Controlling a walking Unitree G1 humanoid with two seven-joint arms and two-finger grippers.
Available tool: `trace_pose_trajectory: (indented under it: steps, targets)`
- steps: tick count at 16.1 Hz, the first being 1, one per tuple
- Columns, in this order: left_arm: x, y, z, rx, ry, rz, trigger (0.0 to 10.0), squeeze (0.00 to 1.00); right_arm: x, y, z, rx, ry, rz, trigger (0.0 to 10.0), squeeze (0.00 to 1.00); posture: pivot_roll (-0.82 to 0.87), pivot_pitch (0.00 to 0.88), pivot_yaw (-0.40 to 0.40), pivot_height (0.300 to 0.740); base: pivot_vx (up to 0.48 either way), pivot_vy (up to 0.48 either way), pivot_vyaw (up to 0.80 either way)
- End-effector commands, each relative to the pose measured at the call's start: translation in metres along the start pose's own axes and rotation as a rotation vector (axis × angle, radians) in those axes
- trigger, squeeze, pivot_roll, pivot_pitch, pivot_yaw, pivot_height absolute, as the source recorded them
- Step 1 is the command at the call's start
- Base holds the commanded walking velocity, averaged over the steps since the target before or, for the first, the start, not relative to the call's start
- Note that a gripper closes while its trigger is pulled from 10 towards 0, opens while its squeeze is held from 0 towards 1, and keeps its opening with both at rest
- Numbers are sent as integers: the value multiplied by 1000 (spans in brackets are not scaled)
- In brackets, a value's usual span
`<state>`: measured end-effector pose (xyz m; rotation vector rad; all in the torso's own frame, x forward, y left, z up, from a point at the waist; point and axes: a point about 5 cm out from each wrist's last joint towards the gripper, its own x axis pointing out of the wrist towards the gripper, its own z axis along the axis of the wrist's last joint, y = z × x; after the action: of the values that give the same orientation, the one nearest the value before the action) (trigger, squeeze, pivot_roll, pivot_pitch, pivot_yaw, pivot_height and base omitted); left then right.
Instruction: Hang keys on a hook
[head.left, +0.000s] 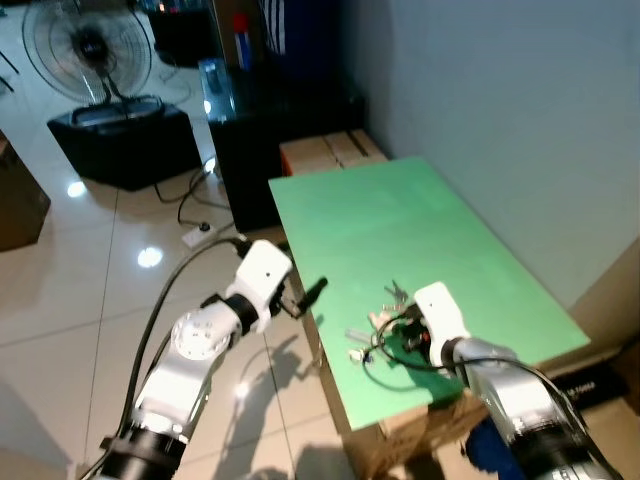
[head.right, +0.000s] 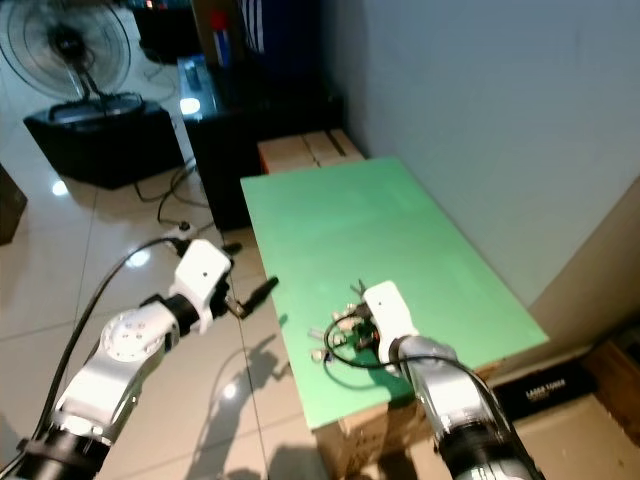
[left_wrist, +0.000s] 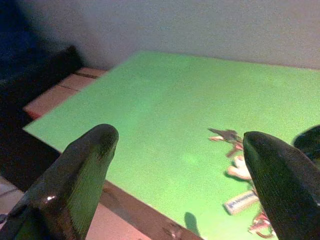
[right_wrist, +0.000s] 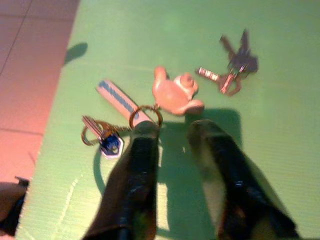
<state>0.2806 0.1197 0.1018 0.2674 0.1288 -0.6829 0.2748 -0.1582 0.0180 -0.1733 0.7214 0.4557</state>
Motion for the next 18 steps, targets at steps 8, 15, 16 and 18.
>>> trace_pose_trajectory:
  steps: [8,15,16,18]
  targets:
    - [-3,3,8,58,15,-41,10000,0,29,9,32,16,90,119,10000,1000,-90,97,27,740,0,0,0]
    - [-5,-5,9,51,14,-57,10000,0,31,12,50,89,134,130,10000,1000,-101,109,12,740,0,0,0]
    - [-4,-5,9,51,14,-56,10000,0,31,13,50,99,144,135,10000,1000,-101,111,10,740,0,0,0]
    - [-4,-5,10,51,14,-54,10000,0,32,15,51,118,170,124,10000,1000,-99,116,4,740,0,0,0]
